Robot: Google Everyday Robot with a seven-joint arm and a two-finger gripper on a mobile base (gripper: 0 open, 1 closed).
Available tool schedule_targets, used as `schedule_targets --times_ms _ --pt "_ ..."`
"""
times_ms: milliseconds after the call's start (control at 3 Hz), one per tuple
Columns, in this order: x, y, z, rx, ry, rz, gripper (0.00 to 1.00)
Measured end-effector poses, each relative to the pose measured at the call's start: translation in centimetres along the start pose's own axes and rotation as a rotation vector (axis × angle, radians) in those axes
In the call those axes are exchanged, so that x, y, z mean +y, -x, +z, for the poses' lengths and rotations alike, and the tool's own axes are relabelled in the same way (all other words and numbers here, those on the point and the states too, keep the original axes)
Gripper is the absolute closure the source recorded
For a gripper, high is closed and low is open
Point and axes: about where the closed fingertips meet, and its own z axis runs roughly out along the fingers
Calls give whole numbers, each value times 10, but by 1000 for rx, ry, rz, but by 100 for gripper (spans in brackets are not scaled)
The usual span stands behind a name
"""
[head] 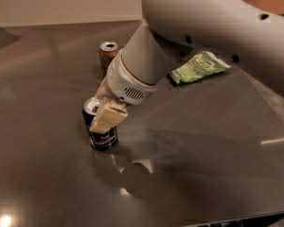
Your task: Move pepsi can near orange can
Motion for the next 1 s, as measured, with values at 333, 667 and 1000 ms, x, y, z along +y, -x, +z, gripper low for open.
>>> schedule_targets --times_ms 333,667,1000 --pt "-20 2 -13 4 -16 19 87" --pt "-54 9 -31 15 -59 44 100" --pt "-92 13 -41 27 -124 70 100"
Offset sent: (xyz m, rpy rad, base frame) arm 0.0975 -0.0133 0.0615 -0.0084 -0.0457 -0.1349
